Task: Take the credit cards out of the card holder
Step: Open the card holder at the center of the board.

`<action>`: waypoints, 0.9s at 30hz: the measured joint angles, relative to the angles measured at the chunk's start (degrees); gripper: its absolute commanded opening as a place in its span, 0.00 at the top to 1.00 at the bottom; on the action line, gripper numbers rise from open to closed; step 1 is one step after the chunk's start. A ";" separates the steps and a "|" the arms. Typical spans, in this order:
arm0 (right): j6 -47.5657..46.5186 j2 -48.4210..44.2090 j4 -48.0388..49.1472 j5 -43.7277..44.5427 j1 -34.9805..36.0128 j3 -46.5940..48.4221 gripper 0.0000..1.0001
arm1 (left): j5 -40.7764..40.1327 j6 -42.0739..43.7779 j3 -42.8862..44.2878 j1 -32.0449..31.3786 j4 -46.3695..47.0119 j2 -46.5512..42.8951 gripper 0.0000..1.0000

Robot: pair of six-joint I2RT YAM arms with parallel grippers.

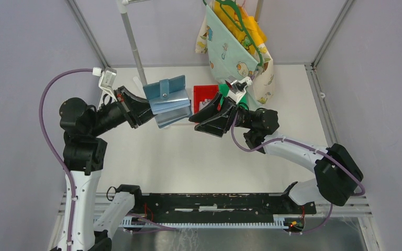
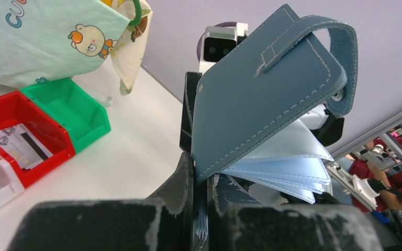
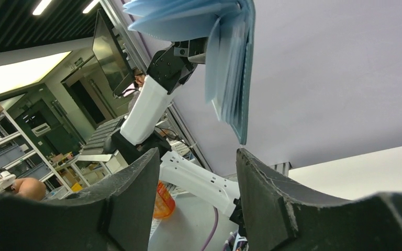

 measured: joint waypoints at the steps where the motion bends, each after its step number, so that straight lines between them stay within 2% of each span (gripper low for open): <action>1: -0.11 -0.09 -0.07 0.07 0.00 0.00 0.41 | 0.07 -1.01 0.00 0.00 0.68 -0.02 0.98; 6: -0.92 -0.04 -1.49 0.68 0.02 1.22 0.48 | 1.03 -4.04 0.02 0.02 2.40 -0.24 0.98; 11: -1.53 0.68 -3.39 2.32 0.02 4.00 0.47 | 1.55 -5.20 0.04 0.02 3.32 -0.52 0.98; 21: -1.68 2.56 -4.35 4.00 0.02 6.27 0.67 | 1.57 -5.62 0.07 0.02 3.87 -0.50 0.98; 27: -1.60 3.17 -4.48 4.52 0.07 7.50 0.61 | 1.53 -6.47 0.07 0.31 4.83 -0.52 0.98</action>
